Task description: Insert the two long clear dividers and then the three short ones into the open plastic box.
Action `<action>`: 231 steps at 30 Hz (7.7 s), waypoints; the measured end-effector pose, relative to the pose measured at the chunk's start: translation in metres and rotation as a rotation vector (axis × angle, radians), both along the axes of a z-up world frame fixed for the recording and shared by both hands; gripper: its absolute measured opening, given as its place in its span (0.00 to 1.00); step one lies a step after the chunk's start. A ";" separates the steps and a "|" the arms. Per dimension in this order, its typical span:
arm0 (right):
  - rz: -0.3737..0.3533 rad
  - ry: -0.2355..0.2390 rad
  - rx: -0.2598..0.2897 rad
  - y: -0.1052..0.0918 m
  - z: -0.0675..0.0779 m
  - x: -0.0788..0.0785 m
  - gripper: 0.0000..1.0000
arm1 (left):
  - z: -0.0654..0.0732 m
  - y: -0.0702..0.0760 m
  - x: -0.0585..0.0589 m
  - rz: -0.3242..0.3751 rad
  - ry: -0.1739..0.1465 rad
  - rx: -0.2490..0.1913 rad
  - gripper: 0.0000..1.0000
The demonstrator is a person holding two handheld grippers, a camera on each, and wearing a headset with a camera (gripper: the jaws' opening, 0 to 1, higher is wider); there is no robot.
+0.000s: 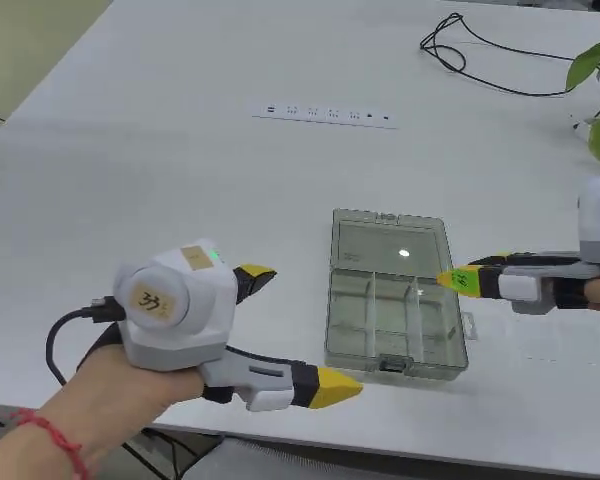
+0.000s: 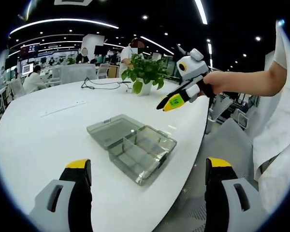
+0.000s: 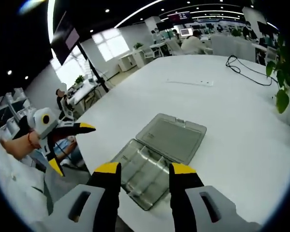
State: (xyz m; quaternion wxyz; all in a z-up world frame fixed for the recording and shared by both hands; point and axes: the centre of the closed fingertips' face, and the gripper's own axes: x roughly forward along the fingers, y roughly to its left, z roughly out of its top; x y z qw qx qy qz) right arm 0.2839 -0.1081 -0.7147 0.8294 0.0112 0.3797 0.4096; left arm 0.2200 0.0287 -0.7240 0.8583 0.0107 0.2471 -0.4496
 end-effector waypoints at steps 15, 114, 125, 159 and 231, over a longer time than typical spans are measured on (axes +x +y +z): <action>0.378 -0.122 -0.250 -0.038 -0.035 -0.008 0.57 | -0.002 0.005 0.000 0.024 0.011 -0.008 1.00; 0.705 -0.415 -0.627 -0.042 -0.020 -0.019 0.33 | 0.027 -0.020 0.015 -0.009 0.047 -0.099 0.92; 0.682 -0.497 -0.605 -0.017 0.014 -0.031 0.33 | 0.048 -0.052 0.017 -0.018 0.157 -0.225 0.78; 0.691 -0.599 -0.620 0.028 0.066 -0.066 0.33 | 0.071 -0.113 0.003 -0.083 0.482 -0.449 0.14; 0.890 -0.147 -0.161 0.049 0.087 -0.098 0.06 | 0.087 -0.101 -0.035 -0.461 -0.027 -0.329 0.00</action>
